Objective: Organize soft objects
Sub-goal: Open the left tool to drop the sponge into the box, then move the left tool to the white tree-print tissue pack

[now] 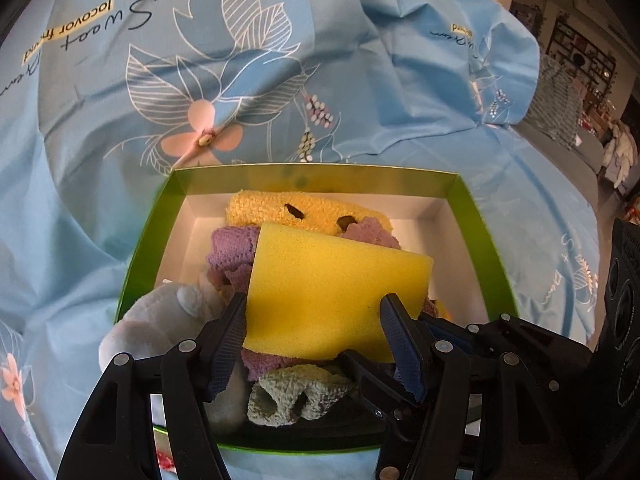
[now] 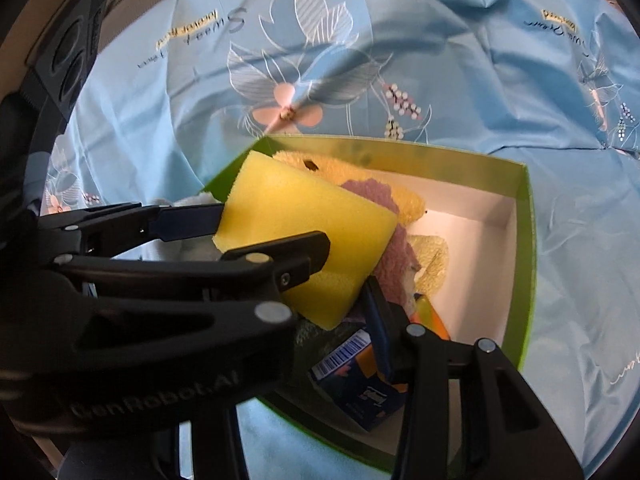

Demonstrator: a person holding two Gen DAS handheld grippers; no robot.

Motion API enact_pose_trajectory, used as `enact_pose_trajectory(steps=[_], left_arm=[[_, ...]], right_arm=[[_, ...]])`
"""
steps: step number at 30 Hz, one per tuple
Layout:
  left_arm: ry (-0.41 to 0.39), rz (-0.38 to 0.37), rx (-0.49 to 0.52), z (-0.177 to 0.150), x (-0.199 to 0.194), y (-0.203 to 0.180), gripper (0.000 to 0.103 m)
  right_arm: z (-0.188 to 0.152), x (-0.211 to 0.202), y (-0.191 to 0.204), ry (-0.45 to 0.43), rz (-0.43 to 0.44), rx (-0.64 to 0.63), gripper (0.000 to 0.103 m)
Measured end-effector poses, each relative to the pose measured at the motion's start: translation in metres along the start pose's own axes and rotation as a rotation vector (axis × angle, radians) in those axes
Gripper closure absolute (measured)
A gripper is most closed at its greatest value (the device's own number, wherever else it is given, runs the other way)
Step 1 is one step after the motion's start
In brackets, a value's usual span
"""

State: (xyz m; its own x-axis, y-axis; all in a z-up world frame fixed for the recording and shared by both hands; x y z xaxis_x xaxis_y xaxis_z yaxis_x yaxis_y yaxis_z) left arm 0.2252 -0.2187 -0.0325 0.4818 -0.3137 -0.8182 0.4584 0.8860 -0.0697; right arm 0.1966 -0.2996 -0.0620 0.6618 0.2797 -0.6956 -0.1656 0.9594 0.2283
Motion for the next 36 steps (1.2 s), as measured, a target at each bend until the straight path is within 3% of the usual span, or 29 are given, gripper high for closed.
enact_pose_trajectory(steps=[4,5,6,14,17,26,30,36], left_arm=[[0.021,-0.006,-0.03,0.0,0.004,0.004,0.021],[0.022,-0.008,-0.04,0.0,0.004,0.005,0.017],[0.023,-0.013,-0.047,-0.001,0.002,0.005,0.017],[0.025,0.025,-0.035,-0.01,-0.015,0.004,0.013],[0.017,0.045,-0.025,-0.013,-0.023,0.004,0.012],[-0.018,0.077,-0.033,-0.024,-0.054,0.002,0.012],[-0.035,0.075,-0.039,-0.031,-0.07,-0.003,0.012],[-0.079,0.09,-0.039,-0.046,-0.098,-0.009,0.012]], right_arm=[[0.0,0.004,-0.002,0.016,0.0,0.013,0.056],[-0.001,0.004,-0.003,0.024,0.003,0.019,0.05],[-0.002,0.004,-0.004,0.027,0.002,0.023,0.045],[-0.005,-0.013,0.004,0.005,0.006,0.018,0.031],[-0.008,-0.024,0.004,-0.013,-0.016,0.022,0.018],[-0.02,-0.059,-0.002,-0.05,-0.05,0.058,0.015],[-0.026,-0.079,-0.003,-0.076,-0.072,0.059,0.003],[-0.037,-0.107,0.002,-0.106,-0.099,0.044,0.001]])
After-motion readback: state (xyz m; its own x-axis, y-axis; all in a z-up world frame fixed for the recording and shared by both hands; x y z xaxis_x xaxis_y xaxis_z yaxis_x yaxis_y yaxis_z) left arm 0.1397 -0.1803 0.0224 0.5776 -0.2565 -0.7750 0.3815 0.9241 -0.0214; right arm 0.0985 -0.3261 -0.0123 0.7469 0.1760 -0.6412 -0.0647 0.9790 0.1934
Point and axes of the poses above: each gripper's, at about its wrist camera, not at the fingertips, and x roughly the way its jaws point, y to its left, z to its top, the point moved 4 cm from there along x, roughly the way its jaws point, and after that the axes turned 2 degrees about x, right-handed, at the moved point
